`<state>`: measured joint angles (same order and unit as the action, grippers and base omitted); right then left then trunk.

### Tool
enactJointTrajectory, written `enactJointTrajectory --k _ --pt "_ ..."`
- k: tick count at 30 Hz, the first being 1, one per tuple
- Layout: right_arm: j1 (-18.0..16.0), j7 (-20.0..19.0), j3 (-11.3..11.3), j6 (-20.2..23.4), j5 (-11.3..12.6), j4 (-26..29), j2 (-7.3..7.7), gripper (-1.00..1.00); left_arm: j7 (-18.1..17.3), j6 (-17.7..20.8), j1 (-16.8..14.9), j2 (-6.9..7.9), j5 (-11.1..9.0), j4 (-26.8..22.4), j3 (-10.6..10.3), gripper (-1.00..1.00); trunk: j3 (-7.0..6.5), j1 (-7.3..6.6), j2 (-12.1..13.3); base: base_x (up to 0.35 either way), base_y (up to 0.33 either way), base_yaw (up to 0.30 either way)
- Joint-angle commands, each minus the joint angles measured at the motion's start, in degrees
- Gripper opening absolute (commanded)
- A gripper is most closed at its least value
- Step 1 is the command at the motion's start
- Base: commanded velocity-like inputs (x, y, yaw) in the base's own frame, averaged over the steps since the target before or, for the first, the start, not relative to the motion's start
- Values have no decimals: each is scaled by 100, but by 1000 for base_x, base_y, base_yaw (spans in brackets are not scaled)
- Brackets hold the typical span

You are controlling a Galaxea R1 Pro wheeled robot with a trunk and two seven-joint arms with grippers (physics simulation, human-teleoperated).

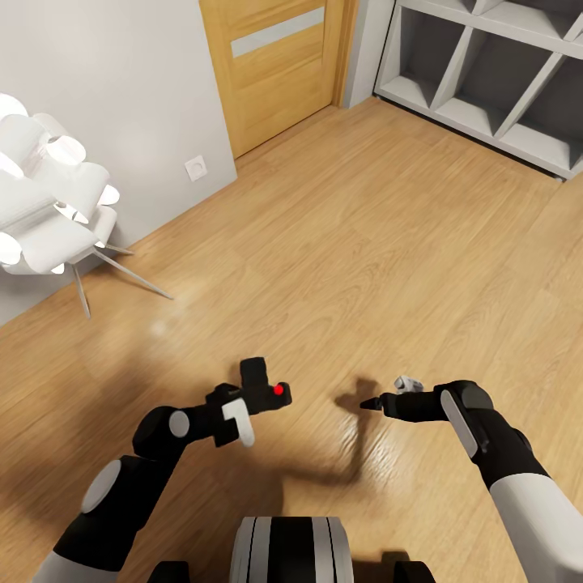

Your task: Attach the digital camera to the camera tripod in the bedroom.

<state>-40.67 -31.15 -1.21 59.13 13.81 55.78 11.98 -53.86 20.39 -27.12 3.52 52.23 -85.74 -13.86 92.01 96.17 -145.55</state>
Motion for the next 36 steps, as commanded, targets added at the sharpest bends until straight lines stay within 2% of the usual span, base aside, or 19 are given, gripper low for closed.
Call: enactJointTrajectory --k 1,2,6,7,9,14,15,16,19,20,23,24,26,27,31,32,34,35,36 --pt "-2 -5 -10 20 7 3 3 100 -30 99 -4 5 -44 -12 -15 -100 3 -1 -2 0 0 0" --pt "-2 -5 -10 19 7 3 1 100 -16 161 -4 4 -150 -15 -20 -100 3 -1 -2 0 0 0" --pt "-2 -5 -10 19 7 3 -1 100 11 227 -4 -9 -302 -20 -21 -100 3 -1 -2 0 0 0" --pt "-2 -5 -10 19 7 3 -2 100 31 259 -4 -26 -452 -19 -19 -100 3 -1 -2 0 0 0" --pt "-2 -5 -10 19 7 3 -2 100 35 282 -4 -43 -556 -7 -17 -100 3 -1 -2 0 0 0" --pt "-2 -1 -16 19 9 3 -7 100 46 349 -4 -165 -1026 106 6 -100 3 -1 -2 0 0 0" --pt "-2 1 -17 19 12 3 -9 100 49 359 -4 -190 -1186 178 15 -100 3 -1 -2 0 0 0" --pt "-2 3 -19 19 14 3 -10 100 116 378 -4 -241 -1476 320 58 -100 3 -1 -2 0 0 0" --pt "-2 3 -19 19 15 3 -11 100 347 447 -4 -310 -1600 388 161 -100 3 -1 -2 0 0 0" --pt "-2 3 -19 19 15 2 -11 100 534 534 -4 -397 -1700 448 256 -100 3 -1 -2 0 0 0" --pt "-2 4 -19 18 16 -2 -11 100 771 692 -4 -596 -1920 648 395 -100 3 -1 -2 0 0 0" --pt "-2 4 -19 18 16 -3 -11 100 885 782 -4 -745 -2098 870 461 -100 3 -1 -2 0 0 0" --pt "-2 4 -19 19 16 -4 -11 100 965 842 -4 -885 -2277 1122 508 -100 3 -1 -2 0 0 0" --pt "-2 4 -19 19 16 -5 -11 100 1161 905 -4 -1082 -2633 1508 566 -100 3 -1 -2 0 0 0" --pt "-2 2 -19 18 16 -5 -13 100 1594 911 -4 -1171 -3171 1720 612 -100 3 -1 -2 0 0 0" --pt "-2 3 -19 13 16 -6 -17 100 1827 912 -4 -1186 -3862 1874 734 -100 3 -1 -2 0 0 0" --pt "-2 2 -19 16 16 -6 -18 100 1903 906 -4 -1194 -4283 2029 835 -100 3 -1 -2 0 0 0" --pt "-2 1 -19 17 16 -6 -19 100 1961 903 -4 -1201 -4707 2246 930 -100 3 -1 -2 0 0 0" --pt "-2 2 -19 17 16 -4 -19 100 1990 902 -4 -1204 -4910 2365 965 -100 3 -1 -2 0 0 0"
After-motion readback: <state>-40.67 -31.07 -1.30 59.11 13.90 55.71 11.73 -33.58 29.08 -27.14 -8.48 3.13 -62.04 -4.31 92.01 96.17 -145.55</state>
